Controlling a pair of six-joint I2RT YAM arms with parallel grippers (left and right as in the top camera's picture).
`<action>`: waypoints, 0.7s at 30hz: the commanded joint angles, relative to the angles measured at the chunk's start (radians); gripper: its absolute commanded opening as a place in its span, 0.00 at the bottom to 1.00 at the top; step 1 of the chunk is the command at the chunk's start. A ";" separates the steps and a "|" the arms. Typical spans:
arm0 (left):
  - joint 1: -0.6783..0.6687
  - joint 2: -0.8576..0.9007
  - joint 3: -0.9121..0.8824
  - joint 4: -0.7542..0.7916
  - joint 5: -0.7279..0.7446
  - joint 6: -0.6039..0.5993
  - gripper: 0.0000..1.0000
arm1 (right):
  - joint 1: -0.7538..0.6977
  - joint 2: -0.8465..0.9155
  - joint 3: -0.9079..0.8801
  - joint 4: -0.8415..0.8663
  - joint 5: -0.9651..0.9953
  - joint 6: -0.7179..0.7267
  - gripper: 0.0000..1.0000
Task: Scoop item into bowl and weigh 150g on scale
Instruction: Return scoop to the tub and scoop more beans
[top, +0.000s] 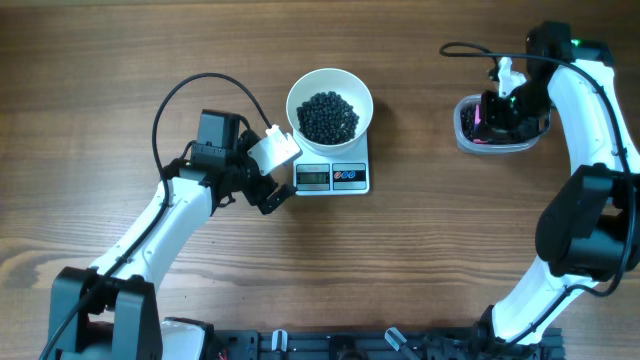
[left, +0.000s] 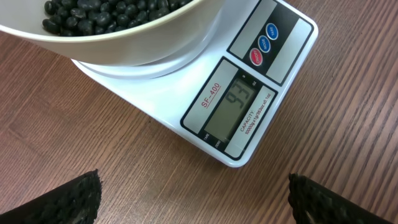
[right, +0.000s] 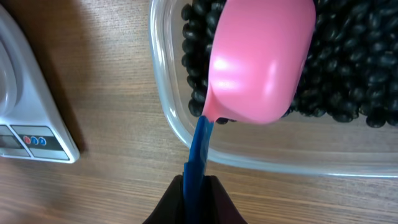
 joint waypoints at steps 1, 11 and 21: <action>0.006 0.007 -0.008 0.000 0.012 0.008 1.00 | 0.006 0.028 -0.004 -0.049 -0.117 -0.050 0.04; 0.006 0.007 -0.008 0.000 0.012 0.008 1.00 | -0.118 0.027 -0.003 -0.077 -0.268 -0.104 0.04; 0.006 0.007 -0.008 0.000 0.012 0.008 1.00 | -0.323 0.027 -0.003 -0.096 -0.380 -0.166 0.04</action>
